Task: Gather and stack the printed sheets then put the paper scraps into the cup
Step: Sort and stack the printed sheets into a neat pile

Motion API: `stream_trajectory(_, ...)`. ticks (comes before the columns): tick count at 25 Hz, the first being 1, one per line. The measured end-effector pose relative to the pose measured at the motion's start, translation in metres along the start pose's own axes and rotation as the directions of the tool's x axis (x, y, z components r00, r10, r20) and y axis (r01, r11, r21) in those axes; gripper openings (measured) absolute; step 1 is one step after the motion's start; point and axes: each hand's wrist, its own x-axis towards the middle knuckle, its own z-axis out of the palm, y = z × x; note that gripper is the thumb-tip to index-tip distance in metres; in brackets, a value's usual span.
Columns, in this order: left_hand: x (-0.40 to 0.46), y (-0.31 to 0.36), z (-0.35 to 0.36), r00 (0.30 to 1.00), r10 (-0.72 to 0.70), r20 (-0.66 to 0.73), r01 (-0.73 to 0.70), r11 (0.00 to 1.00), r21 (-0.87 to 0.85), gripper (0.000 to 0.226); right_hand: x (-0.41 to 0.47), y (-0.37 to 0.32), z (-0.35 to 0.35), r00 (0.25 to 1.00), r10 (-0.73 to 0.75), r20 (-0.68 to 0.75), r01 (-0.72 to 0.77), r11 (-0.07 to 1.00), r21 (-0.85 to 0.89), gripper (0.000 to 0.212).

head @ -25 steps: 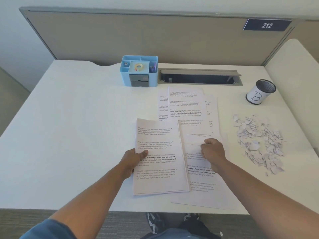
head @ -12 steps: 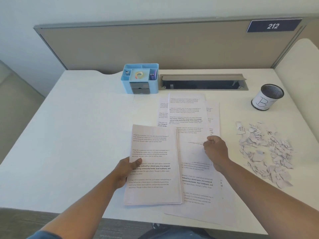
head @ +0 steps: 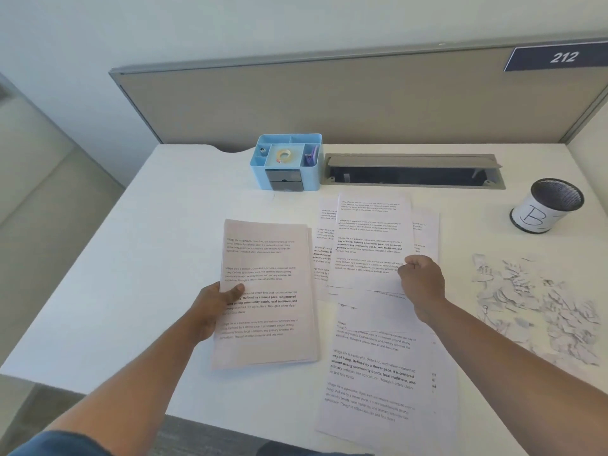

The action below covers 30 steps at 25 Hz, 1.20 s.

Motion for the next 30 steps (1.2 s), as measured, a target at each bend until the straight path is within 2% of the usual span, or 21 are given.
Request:
stream_trajectory(4,0.029,0.02,-0.015,1.0,0.026,-0.017,-0.025,0.997,0.068,0.021,0.009,-0.005,0.01,0.994,0.021,-0.107,-0.028,0.998,-0.064,0.047)
stream_trajectory(6,0.046,0.027,-0.02,0.999,0.029,-0.016,-0.028,0.994,0.102,0.02,0.012,-0.01,0.013,0.984,0.062,-0.168,-0.09,0.983,-0.163,0.056)
stream_trajectory(11,0.086,0.034,-0.03,1.0,0.014,0.0,-0.013,0.991,0.13,0.021,0.021,-0.021,0.018,0.979,0.097,-0.18,-0.182,0.814,-0.551,0.07)
stream_trajectory(14,0.102,0.033,-0.032,0.999,-0.018,0.036,0.014,0.993,0.116,0.025,0.025,-0.022,0.019,0.98,0.115,-0.164,-0.195,0.737,-0.647,0.066)
stream_trajectory(18,0.105,0.029,-0.031,0.99,-0.075,0.119,0.07,0.997,0.04,0.031,0.029,-0.024,0.014,0.988,0.09,-0.122,-0.144,0.8,-0.582,0.058)
stream_trajectory(21,0.1,0.029,-0.031,0.976,-0.115,0.186,0.121,0.992,-0.024,0.031,0.026,-0.021,0.013,0.99,0.084,-0.117,-0.128,0.886,-0.445,0.046)
stream_trajectory(24,0.097,0.027,-0.032,0.961,-0.14,0.238,0.154,0.987,-0.041,0.034,0.02,-0.02,0.013,0.986,0.076,-0.151,-0.122,0.939,-0.322,0.017)
stream_trajectory(25,0.096,0.025,-0.032,0.957,-0.146,0.25,0.16,0.986,-0.04,0.036,0.018,-0.019,0.013,0.984,0.074,-0.162,-0.119,0.95,-0.29,0.013)
stream_trajectory(28,0.094,0.02,-0.028,0.958,-0.147,0.248,0.16,0.987,-0.034,0.041,0.012,-0.022,0.01,0.978,0.066,-0.196,-0.097,0.983,-0.156,0.009)
stream_trajectory(30,0.093,0.018,-0.025,0.967,-0.14,0.215,0.152,0.988,-0.038,0.038,0.005,-0.027,0.01,0.979,0.044,-0.198,-0.057,0.997,-0.06,0.017)
